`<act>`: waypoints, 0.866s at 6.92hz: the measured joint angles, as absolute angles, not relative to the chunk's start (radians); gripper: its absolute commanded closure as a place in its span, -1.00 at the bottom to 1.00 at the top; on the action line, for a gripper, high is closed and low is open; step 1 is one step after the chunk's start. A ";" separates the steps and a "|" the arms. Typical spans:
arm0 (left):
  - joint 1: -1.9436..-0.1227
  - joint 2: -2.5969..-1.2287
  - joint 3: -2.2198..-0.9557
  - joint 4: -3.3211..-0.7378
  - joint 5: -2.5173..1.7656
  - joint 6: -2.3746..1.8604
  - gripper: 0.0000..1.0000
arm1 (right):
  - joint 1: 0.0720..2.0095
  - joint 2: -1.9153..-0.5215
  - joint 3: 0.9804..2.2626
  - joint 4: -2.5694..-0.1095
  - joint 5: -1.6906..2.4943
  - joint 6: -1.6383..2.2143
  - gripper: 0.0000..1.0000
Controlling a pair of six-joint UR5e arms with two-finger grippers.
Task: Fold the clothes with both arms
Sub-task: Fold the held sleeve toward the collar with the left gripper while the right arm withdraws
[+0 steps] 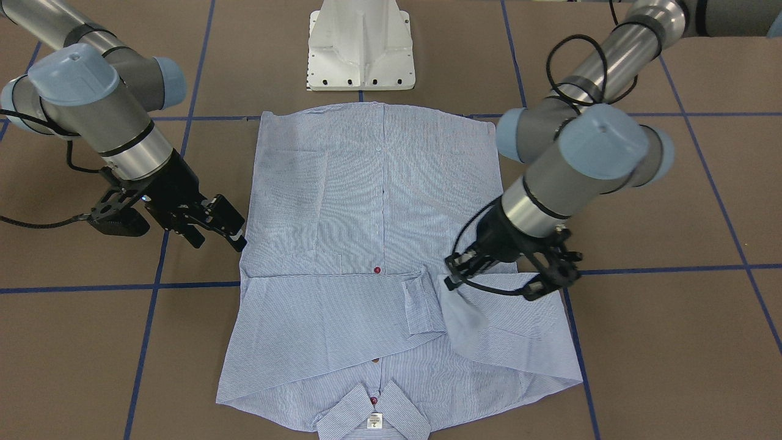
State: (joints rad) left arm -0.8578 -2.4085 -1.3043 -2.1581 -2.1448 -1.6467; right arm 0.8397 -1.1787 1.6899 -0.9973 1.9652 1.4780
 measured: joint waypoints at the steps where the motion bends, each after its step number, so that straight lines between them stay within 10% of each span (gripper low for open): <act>1: -0.801 -2.475 -1.286 -2.147 -2.100 -1.704 1.00 | 0.848 -1.195 1.694 -0.996 1.968 1.474 -1.00; 4: -0.679 -2.566 -1.211 -2.154 -1.986 -1.743 0.88 | 0.861 -1.218 1.701 -0.992 1.969 1.471 -1.00; 5: -0.658 -2.570 -1.207 -2.156 -1.962 -1.743 -0.58 | 0.866 -1.225 1.704 -0.991 1.969 1.471 -1.00; 6: -0.646 -2.572 -1.207 -2.160 -1.948 -1.742 -0.98 | 0.869 -1.234 1.708 -0.991 1.969 1.471 -1.00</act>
